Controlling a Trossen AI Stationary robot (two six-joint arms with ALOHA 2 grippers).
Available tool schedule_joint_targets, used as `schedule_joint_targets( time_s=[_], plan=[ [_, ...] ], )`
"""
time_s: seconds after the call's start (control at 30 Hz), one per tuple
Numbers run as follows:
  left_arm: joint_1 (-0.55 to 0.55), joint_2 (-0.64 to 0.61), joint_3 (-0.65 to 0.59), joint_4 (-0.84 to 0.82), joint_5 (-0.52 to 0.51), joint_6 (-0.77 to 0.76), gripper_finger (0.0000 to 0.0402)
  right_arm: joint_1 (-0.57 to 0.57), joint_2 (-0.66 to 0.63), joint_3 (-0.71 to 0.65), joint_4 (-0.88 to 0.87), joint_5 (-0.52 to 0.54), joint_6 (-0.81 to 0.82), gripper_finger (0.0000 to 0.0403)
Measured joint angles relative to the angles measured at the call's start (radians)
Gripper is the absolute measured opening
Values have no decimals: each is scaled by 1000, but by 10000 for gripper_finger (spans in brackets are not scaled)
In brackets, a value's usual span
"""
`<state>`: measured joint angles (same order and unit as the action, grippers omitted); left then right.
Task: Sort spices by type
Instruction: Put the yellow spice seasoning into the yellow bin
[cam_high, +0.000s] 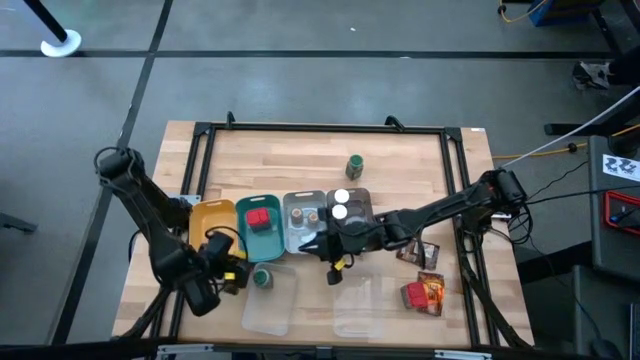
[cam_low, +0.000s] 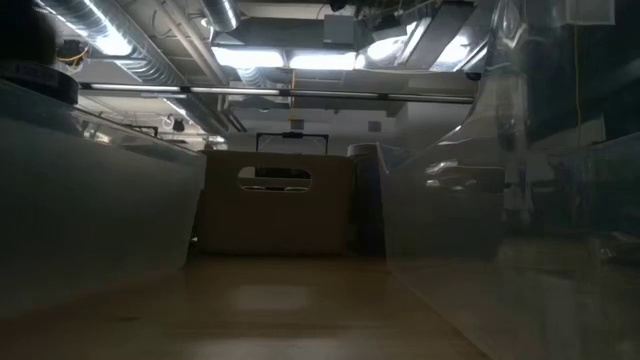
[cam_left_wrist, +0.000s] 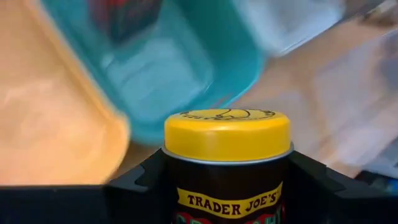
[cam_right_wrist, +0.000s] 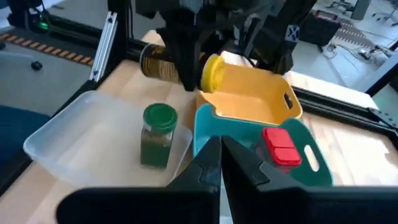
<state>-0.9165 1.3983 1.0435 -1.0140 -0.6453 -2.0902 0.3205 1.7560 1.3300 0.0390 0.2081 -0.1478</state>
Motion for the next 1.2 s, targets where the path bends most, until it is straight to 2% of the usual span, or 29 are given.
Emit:
schedule_joint_targets(
  time_s=[0.37,0.47,0.67,0.83,1.1,1.13,1.2],
  plan=[
    [1,-50,1,13,-455,306,207,-9,1,0,180,-10,-69,14],
    [10,-50,1,24,-522,406,207,-11,1,0,228,-10,-102,14],
    [30,-50,1,9,-581,553,207,-32,1,0,277,-11,-119,14],
    [9,-50,1,-129,-638,479,207,-41,1,0,241,0,-119,14],
    [-71,-50,-29,-554,-654,38,208,-40,1,0,202,2,-119,14],
    [-78,-51,-40,-563,-657,6,208,-40,1,0,200,8,-119,14],
    [-79,-74,-79,-548,-657,37,208,-40,1,0,196,16,-119,14]
  ],
)
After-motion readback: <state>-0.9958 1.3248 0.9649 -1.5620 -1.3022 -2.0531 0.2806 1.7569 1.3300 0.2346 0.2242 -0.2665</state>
